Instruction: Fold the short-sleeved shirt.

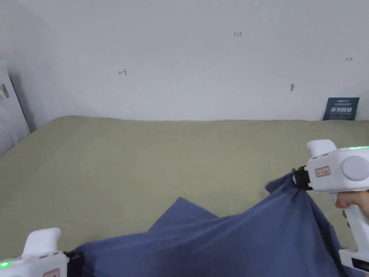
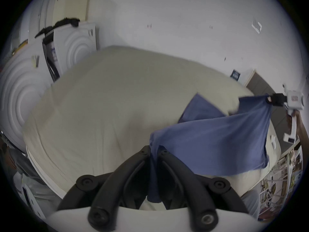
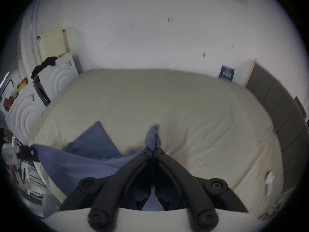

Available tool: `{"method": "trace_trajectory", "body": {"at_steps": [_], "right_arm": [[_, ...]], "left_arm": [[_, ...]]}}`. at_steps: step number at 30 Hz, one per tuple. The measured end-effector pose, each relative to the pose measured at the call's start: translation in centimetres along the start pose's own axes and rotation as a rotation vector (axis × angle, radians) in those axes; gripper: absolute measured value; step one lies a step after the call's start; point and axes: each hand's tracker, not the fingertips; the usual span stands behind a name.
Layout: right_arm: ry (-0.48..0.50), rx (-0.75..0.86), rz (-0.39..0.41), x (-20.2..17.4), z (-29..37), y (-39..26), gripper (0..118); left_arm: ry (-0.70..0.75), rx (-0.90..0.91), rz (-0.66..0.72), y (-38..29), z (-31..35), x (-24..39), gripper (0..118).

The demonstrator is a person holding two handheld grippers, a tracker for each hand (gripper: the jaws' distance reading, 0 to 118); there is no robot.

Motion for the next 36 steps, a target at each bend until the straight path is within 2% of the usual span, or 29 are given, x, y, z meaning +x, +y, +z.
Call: {"method": "trace_trajectory", "body": {"at_steps": [5,7,10,12,14,16,24,29,36], "right_arm": [[-0.044,0.173,-0.029,2.2,10.6,4.1,3],[-0.089,0.247,-0.035,2.8,14.2,5.2,3],[-0.105,0.313,-0.083,4.1,18.6,6.7,3],[-0.13,0.354,-0.082,4.5,20.6,7.5,3],[-0.146,0.392,-0.081,4.5,22.1,8.0,3],[-0.144,0.452,-0.089,4.4,23.1,8.2,3],[-0.179,0.466,-0.139,4.7,22.6,11.1,3],[-0.19,0.462,-0.105,4.3,21.4,12.5,3],[-0.194,0.479,-0.114,4.4,20.1,16.6,3]], "left_arm": [[0.0,0.161,-0.048,8.8,5.0,3.6,6],[-0.017,0.205,-0.04,12.3,6.9,4.8,6],[-0.006,0.235,-0.073,16.7,9.9,7.3,6],[0.015,0.283,-0.142,19.3,11.6,9.0,6],[0.037,0.323,-0.15,21.5,13.1,10.5,6],[0.05,0.341,-0.147,23.3,14.1,11.7,6],[0.082,0.366,-0.135,27.2,15.2,13.5,6],[0.11,0.386,-0.151,28.3,15.3,13.4,6],[0.126,0.403,-0.136,31.6,14.8,13.4,6]]}}
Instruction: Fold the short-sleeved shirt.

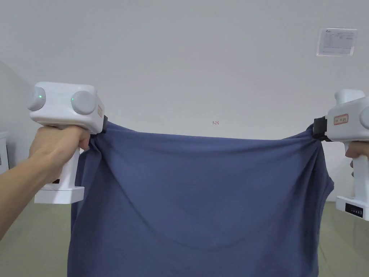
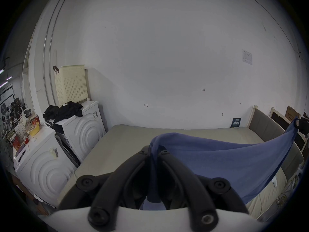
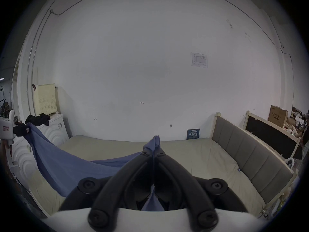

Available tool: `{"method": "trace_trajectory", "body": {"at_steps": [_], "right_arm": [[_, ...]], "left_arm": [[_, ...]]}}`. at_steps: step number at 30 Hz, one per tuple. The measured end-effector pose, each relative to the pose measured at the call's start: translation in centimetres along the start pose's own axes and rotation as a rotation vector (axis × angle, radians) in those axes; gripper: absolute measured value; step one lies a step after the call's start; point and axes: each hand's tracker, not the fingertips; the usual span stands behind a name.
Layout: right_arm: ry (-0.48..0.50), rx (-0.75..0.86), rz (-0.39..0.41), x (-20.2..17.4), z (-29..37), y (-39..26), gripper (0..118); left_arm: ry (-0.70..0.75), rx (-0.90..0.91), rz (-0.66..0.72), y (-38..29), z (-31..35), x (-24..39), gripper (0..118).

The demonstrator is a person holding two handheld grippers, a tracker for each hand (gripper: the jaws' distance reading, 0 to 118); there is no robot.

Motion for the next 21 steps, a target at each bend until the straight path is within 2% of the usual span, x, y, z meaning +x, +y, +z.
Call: {"method": "trace_trajectory", "body": {"at_steps": [9,17,21], "right_arm": [[-0.05,0.022,0.022,-0.2,-7.1,4.2,3],[-0.101,0.015,0.069,-0.4,-15.4,6.0,3],[-0.103,0.019,0.064,-0.7,-19.5,6.4,3]], "left_arm": [[-0.006,0.022,-0.005,4.6,-5.6,1.4,6],[0.023,0.049,-0.032,7.9,-13.0,4.0,5],[0.048,0.057,-0.022,8.3,-16.8,4.5,5]]}}
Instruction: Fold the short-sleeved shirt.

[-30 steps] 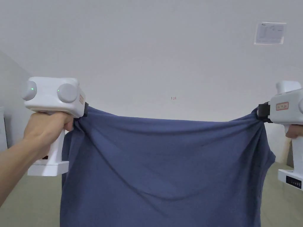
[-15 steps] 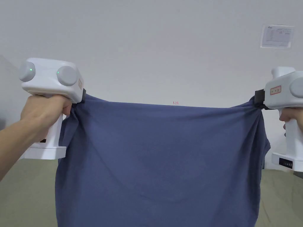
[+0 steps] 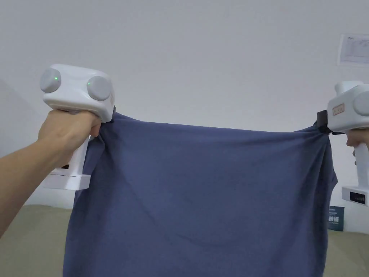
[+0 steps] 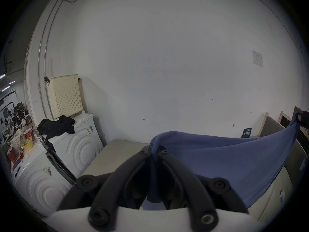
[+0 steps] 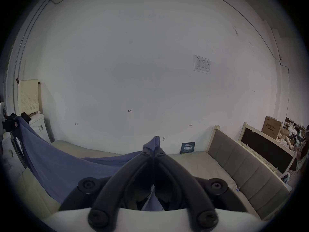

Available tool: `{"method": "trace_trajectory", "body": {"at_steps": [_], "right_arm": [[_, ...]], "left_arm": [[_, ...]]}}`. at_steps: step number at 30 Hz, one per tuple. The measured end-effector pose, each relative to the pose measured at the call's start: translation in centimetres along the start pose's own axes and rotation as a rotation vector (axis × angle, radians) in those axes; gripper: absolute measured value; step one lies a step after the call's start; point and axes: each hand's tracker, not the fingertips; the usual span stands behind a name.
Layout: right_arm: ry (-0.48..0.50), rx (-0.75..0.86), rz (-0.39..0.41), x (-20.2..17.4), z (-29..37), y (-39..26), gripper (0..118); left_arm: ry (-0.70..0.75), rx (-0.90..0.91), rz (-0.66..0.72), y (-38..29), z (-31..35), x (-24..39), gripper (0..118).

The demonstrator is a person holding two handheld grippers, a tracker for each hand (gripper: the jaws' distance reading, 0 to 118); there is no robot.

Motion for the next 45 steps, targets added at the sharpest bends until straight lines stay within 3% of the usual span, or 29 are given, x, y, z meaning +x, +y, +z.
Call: {"method": "trace_trajectory", "body": {"at_steps": [5,14,16,23,29,33,41,45], "right_arm": [[-0.013,0.009,0.042,-1.8,-3.4,-0.7,3],[0.0,-0.048,0.04,-3.6,-8.3,-4.6,3],[0.0,-0.079,0.065,-4.0,-8.9,-7.1,3],[0.042,-0.213,0.045,-3.8,-5.6,-19.3,3],[0.086,-0.299,0.055,-2.4,0.5,-29.3,3],[0.123,-0.352,0.026,-0.8,5.2,-35.7,3],[0.144,-0.426,-0.001,-0.8,22.5,-43.8,3],[0.147,-0.449,-0.08,0.5,27.3,-47.1,3]], "left_arm": [[0.045,0.015,-0.015,-0.8,-4.3,0.9,5],[0.046,-0.046,-0.003,-6.4,-10.4,1.4,5],[0.023,-0.082,0.012,-8.8,-11.5,1.3,5],[-0.035,-0.202,0.006,-20.1,-11.4,0.5,5],[-0.049,-0.275,-0.128,-30.2,-6.7,-1.5,5],[-0.08,-0.341,-0.078,-36.2,-1.4,-3.6,5],[-0.116,-0.42,-0.06,-45.7,10.1,-7.6,5],[-0.13,-0.431,-0.067,-48.6,15.2,-9.0,5]]}}
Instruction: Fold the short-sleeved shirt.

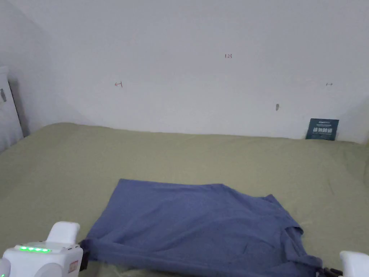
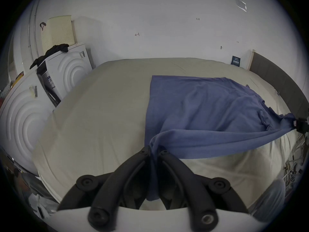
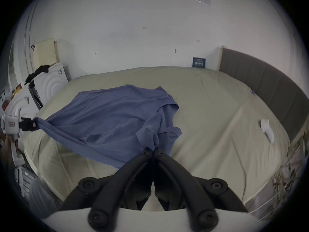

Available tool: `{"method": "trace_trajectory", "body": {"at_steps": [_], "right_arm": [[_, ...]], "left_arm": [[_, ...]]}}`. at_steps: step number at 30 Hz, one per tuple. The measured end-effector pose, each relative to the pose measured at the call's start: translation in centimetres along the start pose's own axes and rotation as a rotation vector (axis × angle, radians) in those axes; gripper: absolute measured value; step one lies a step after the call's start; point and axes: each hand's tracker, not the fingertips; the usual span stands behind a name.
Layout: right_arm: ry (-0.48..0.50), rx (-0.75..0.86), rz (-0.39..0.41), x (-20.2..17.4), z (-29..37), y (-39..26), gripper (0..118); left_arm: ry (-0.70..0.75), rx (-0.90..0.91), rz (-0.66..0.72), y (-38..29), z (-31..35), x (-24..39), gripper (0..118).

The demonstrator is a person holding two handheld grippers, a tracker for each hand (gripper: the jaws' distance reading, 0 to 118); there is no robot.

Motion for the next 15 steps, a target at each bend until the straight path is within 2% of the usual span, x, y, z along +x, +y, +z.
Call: {"method": "trace_trajectory", "body": {"at_steps": [7,15], "right_arm": [[0.013,-0.04,-0.032,0.9,2.9,-5.0,3],[0.02,-0.075,-0.042,1.3,2.8,-6.1,3]], "left_arm": [[-0.048,-0.014,0.033,-5.3,4.1,-1.2,5],[-0.058,-0.052,0.037,-7.8,4.5,-1.2,5]]}}
